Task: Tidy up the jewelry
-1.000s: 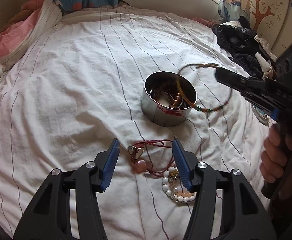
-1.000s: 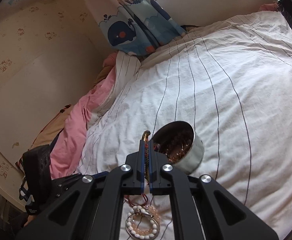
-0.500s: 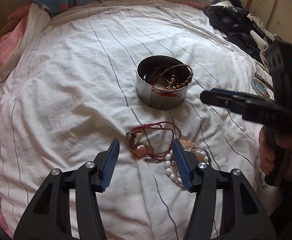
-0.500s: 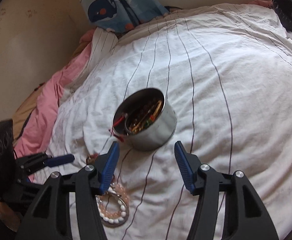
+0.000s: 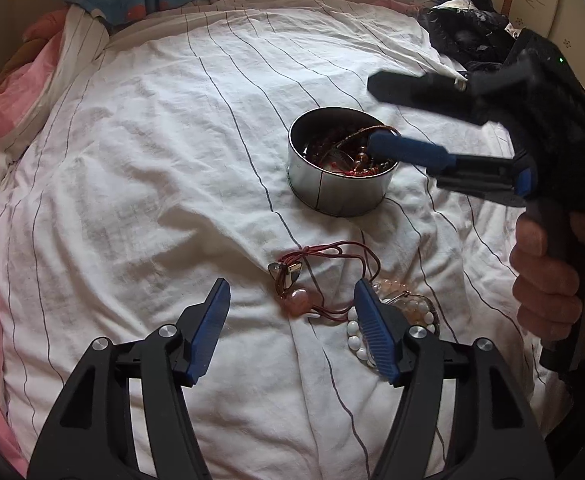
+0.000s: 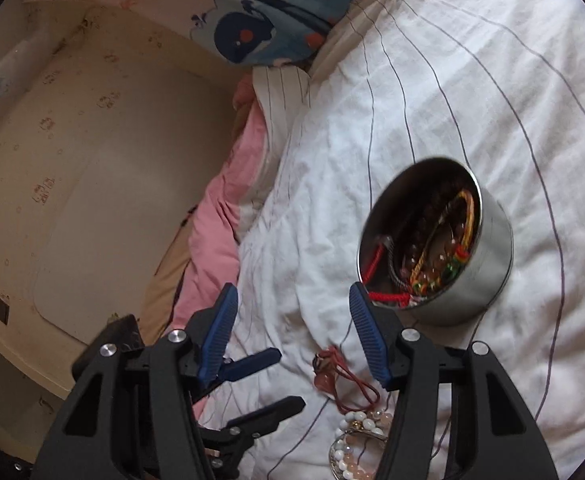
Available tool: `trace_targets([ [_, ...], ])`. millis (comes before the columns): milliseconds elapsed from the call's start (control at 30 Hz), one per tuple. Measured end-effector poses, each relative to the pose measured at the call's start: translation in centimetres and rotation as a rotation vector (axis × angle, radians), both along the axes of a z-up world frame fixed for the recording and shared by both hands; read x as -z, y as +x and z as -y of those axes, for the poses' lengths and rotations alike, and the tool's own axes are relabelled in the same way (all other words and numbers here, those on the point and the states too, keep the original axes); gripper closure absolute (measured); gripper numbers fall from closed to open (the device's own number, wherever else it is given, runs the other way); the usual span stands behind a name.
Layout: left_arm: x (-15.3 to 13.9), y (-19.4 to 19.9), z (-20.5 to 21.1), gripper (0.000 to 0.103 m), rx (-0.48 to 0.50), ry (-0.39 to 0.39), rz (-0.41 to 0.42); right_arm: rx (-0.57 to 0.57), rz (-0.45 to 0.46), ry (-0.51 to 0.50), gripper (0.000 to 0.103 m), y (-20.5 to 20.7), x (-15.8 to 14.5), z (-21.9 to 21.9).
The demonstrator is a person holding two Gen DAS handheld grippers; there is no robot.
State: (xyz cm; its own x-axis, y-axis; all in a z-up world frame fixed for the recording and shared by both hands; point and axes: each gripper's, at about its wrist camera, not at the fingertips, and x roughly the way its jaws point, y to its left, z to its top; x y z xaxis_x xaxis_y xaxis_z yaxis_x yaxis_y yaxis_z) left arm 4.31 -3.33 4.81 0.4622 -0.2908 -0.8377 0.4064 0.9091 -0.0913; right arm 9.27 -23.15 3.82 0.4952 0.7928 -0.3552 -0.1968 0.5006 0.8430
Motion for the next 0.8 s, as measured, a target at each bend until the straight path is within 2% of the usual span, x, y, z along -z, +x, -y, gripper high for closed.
trace_targets([
  [133, 0.1, -0.1, 0.3, 0.039, 0.011, 0.008, 0.0, 0.106, 0.008, -0.063, 0.041, 0.1, -0.8, 2.2],
  [200, 0.1, 0.0, 0.3, 0.039, 0.007, 0.005, 0.001, 0.137, -0.019, -0.105, 0.039, 0.4, -0.6, 3.2],
  [233, 0.0, -0.1, 0.3, 0.039, 0.007, 0.004, 0.004, 0.151, -0.022, -0.084, 0.039, 0.4, -0.5, 3.7],
  [300, 0.1, -0.1, 0.2, 0.039, 0.007, 0.002, 0.003, 0.148, -0.029, -0.062, 0.039, 0.4, -0.3, 4.1],
  [500, 0.1, -0.2, 0.4, 0.038, 0.018, 0.006, 0.0, 0.1, -0.068, -0.178, 0.039, 1.7, 1.4, 1.8],
  [567, 0.1, -0.2, 0.4, 0.038, 0.015, 0.006, 0.0, 0.101, -0.053, -0.147, 0.039, 1.5, 0.6, 2.1],
  [667, 0.0, -0.2, 0.5, 0.038, 0.021, -0.001, 0.002, 0.132, -0.007, -0.194, 0.039, 0.0, -1.4, 3.2],
  [700, 0.0, -0.3, 0.5, 0.038, 0.024, -0.001, 0.003, 0.13, -0.01, -0.222, 0.039, -0.7, -1.8, 3.4],
  [800, 0.0, -0.2, 0.2, 0.038, 0.017, 0.001, 0.014, 0.082, -0.01, -0.456, 0.039, -3.4, -1.9, 2.5],
])
